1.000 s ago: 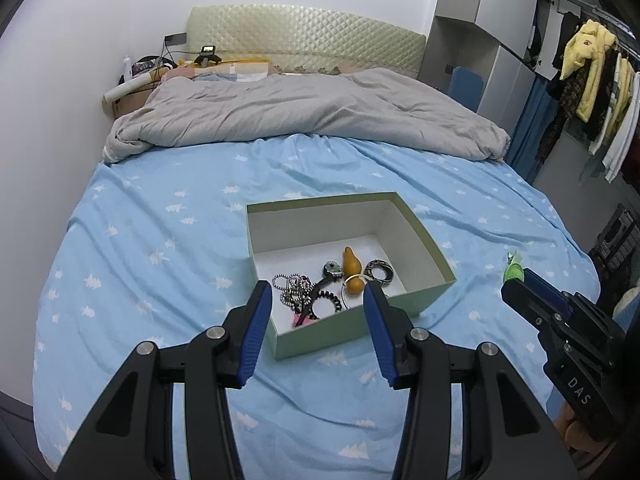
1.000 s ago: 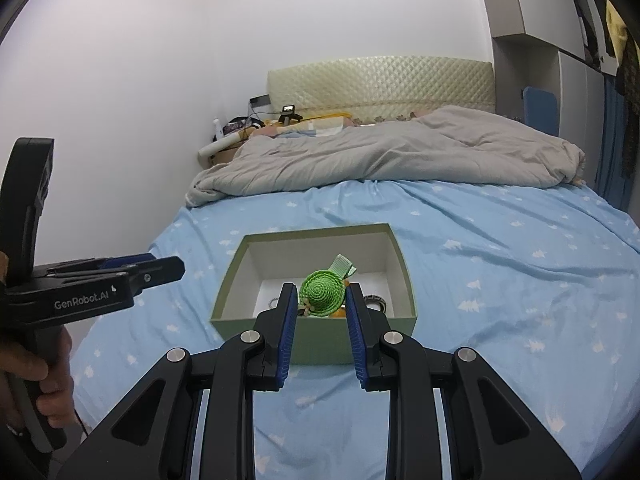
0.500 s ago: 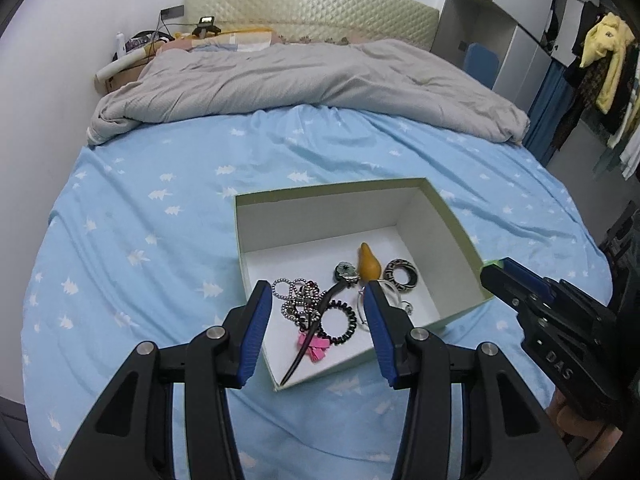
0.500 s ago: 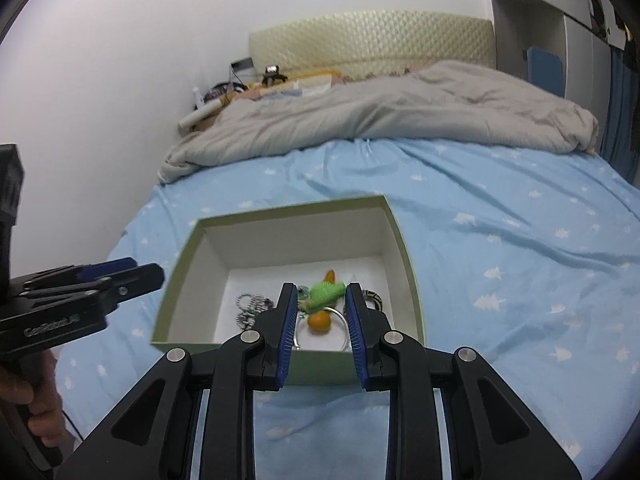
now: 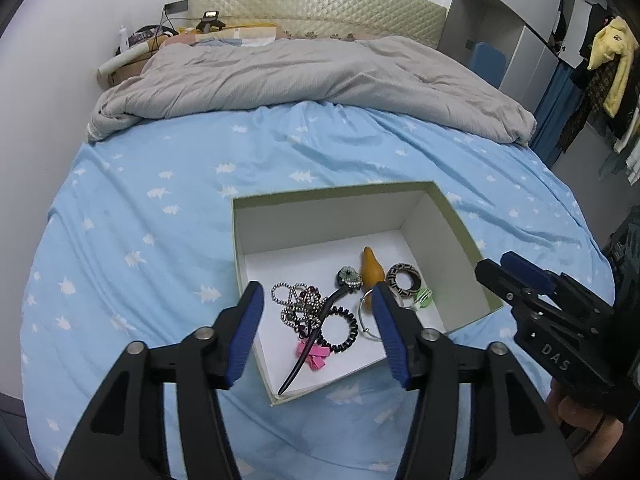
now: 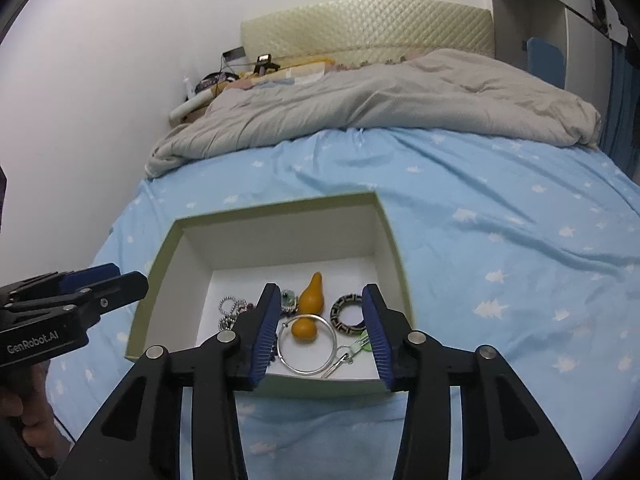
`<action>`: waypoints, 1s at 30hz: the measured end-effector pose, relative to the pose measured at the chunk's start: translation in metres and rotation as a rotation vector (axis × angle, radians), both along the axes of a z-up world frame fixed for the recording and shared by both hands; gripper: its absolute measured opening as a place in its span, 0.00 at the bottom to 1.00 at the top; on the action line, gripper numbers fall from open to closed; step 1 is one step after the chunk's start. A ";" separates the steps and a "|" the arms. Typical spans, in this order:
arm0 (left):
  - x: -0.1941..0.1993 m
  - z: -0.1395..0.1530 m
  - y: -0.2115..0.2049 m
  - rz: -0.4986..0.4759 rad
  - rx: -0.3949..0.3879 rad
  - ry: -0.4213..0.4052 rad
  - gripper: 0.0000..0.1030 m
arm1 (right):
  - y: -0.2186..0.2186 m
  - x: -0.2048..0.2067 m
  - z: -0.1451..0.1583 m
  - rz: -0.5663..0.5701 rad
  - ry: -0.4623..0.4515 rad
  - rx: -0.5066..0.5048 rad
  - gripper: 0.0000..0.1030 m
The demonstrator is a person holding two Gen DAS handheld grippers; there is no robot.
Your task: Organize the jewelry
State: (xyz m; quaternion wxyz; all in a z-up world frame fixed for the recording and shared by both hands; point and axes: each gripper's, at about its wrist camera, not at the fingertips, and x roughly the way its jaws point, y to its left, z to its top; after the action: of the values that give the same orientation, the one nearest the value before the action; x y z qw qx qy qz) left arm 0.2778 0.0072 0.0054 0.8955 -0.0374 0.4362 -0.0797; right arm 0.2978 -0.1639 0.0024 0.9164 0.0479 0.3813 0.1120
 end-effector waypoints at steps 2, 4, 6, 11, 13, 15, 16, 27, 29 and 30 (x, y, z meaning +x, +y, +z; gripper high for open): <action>-0.003 0.008 -0.002 -0.001 0.005 -0.014 0.66 | -0.003 -0.005 0.013 -0.004 -0.020 -0.007 0.42; -0.007 0.016 -0.004 0.002 0.016 -0.026 0.72 | -0.006 -0.009 0.024 -0.012 -0.039 -0.004 0.50; -0.011 0.025 -0.003 0.005 0.020 -0.038 0.76 | -0.009 -0.016 0.036 -0.017 -0.060 -0.004 0.62; -0.018 0.041 0.004 0.023 0.015 -0.042 0.80 | -0.012 -0.033 0.059 -0.023 -0.097 -0.006 0.85; -0.022 0.044 0.005 0.023 0.021 -0.043 0.81 | -0.012 -0.038 0.063 -0.026 -0.102 -0.003 0.93; -0.026 0.047 0.006 0.027 0.029 -0.040 0.81 | -0.010 -0.046 0.067 -0.026 -0.112 -0.011 1.00; -0.029 0.048 0.007 0.029 0.029 -0.039 0.81 | -0.010 -0.049 0.068 -0.029 -0.113 -0.014 1.00; -0.054 0.052 0.004 0.018 0.035 -0.041 0.81 | -0.012 -0.076 0.070 -0.038 -0.108 -0.015 1.00; -0.057 0.053 0.003 0.016 0.036 -0.038 0.81 | -0.013 -0.079 0.067 -0.040 -0.098 -0.016 1.00; -0.057 0.052 0.003 0.012 0.038 -0.037 0.81 | -0.013 -0.080 0.066 -0.042 -0.096 -0.016 1.00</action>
State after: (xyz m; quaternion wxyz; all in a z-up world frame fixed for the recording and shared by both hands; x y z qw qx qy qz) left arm 0.2204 0.0098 0.0577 0.9045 -0.0214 0.4208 -0.0664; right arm 0.2174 -0.1773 0.0683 0.9361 0.0432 0.3367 0.0920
